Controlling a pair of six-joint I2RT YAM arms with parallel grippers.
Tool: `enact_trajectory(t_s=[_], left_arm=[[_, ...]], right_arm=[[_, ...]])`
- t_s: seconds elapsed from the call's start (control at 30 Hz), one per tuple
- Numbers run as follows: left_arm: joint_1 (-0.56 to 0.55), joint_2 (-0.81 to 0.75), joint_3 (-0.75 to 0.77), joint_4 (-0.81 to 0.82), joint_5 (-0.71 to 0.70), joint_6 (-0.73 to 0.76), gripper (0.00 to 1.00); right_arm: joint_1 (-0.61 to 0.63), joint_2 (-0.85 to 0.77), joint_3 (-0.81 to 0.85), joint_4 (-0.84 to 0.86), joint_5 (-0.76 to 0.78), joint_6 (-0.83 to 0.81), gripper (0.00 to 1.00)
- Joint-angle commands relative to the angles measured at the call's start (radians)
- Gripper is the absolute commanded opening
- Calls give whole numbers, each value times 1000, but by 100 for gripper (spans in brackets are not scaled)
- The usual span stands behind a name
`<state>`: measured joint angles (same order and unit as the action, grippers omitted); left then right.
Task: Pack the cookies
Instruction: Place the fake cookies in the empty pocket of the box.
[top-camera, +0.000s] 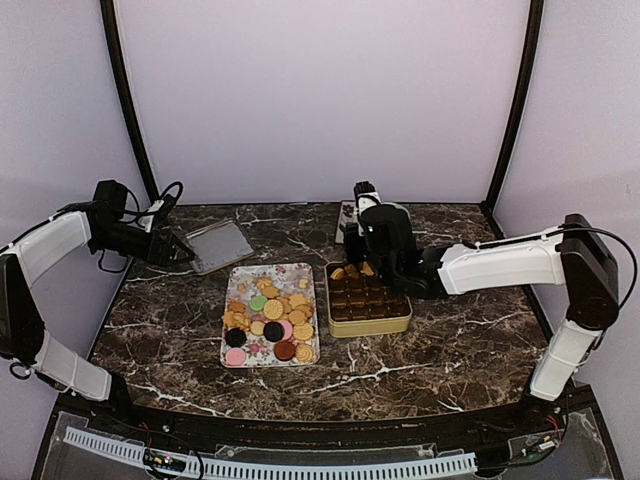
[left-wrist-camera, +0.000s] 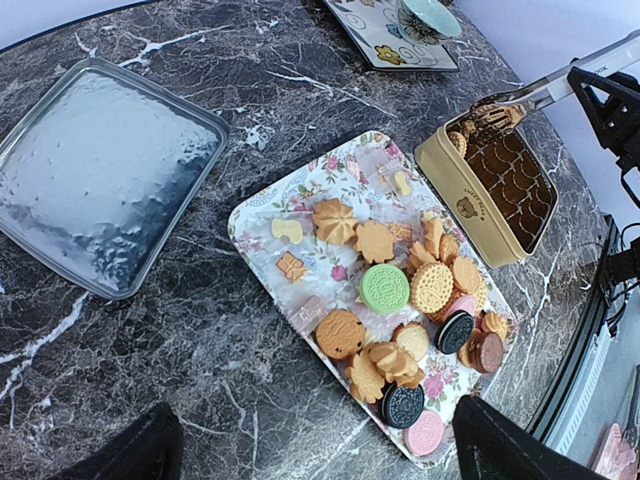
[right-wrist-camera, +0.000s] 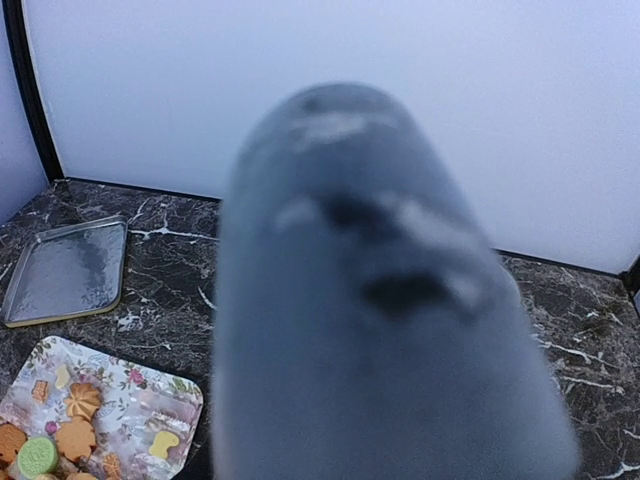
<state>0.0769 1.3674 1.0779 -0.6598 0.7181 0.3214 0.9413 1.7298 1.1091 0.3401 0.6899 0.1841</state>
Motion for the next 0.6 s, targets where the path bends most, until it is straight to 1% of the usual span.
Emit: enact_trajectory(t_s=[0.0,0.07,0.13,0.3,0.43,0.57], left_arm=[[9,-7,-5,-8,15,4,96],[9,-5,-6,-6,15,2,96],[9,-5,-7,-6,45,0,96],[9,-9,-6,-8,47,-1,96],[8,-10,-5,-8,44,-4,96],[9,-2,-6,-7,35,-14,96]], right_arm=[[-12,-77,-36,40,47,5,37],[-12,-87,-43,41,49,4,37],[-15,-91,-44,42,45,4,37],[-15,-83,-21,51,5,4,38],[2,-72,31,53,-35,-20,38],[44,-42,120,52,-49,-57,39]])
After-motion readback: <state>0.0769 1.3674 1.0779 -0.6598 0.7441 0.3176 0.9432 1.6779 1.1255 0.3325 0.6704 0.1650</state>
